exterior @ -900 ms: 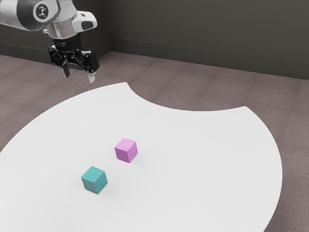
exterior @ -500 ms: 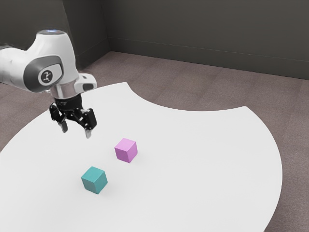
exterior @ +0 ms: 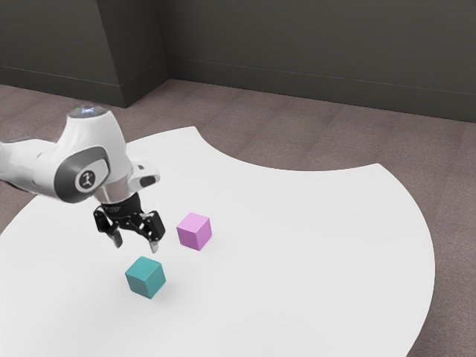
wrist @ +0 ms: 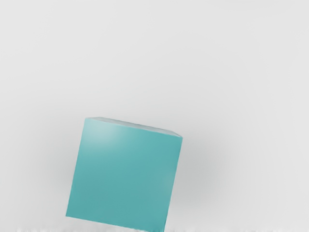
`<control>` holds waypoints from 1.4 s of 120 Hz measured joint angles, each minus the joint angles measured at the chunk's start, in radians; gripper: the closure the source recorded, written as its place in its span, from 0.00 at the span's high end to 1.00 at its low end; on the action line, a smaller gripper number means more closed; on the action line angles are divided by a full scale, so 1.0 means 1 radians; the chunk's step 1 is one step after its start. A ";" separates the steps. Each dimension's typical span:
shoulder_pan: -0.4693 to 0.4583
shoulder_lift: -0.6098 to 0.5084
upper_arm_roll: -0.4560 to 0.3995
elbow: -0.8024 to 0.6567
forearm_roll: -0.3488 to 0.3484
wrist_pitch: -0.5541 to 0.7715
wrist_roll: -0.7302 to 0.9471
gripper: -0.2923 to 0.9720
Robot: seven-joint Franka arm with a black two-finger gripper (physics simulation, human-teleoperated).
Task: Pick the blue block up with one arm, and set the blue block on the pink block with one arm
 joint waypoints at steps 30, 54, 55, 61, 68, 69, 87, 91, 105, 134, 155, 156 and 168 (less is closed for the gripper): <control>0.005 0.068 0.000 -0.041 -0.011 0.087 0.037 0.77; 0.008 0.097 0.000 -0.041 -0.005 0.144 0.085 0.77; 0.008 0.098 0.000 -0.041 -0.005 0.146 0.088 0.77; 0.012 0.105 0.000 -0.041 -0.005 0.156 0.100 0.77; 0.016 0.114 0.000 -0.042 -0.008 0.165 0.114 0.77; 0.016 0.115 0.001 -0.042 -0.008 0.166 0.115 0.77; 0.031 0.142 0.001 -0.041 -0.010 0.184 0.144 0.77; 0.033 0.149 0.001 -0.041 -0.011 0.189 0.150 0.77; 0.037 0.172 0.001 -0.040 -0.013 0.203 0.167 0.77; 0.037 0.221 0.000 -0.037 -0.018 0.242 0.191 0.77; 0.021 0.249 0.000 -0.035 -0.035 0.260 0.203 0.77; 0.021 0.249 0.000 -0.035 -0.036 0.261 0.204 0.77; 0.020 0.253 0.000 -0.037 -0.046 0.271 0.209 0.77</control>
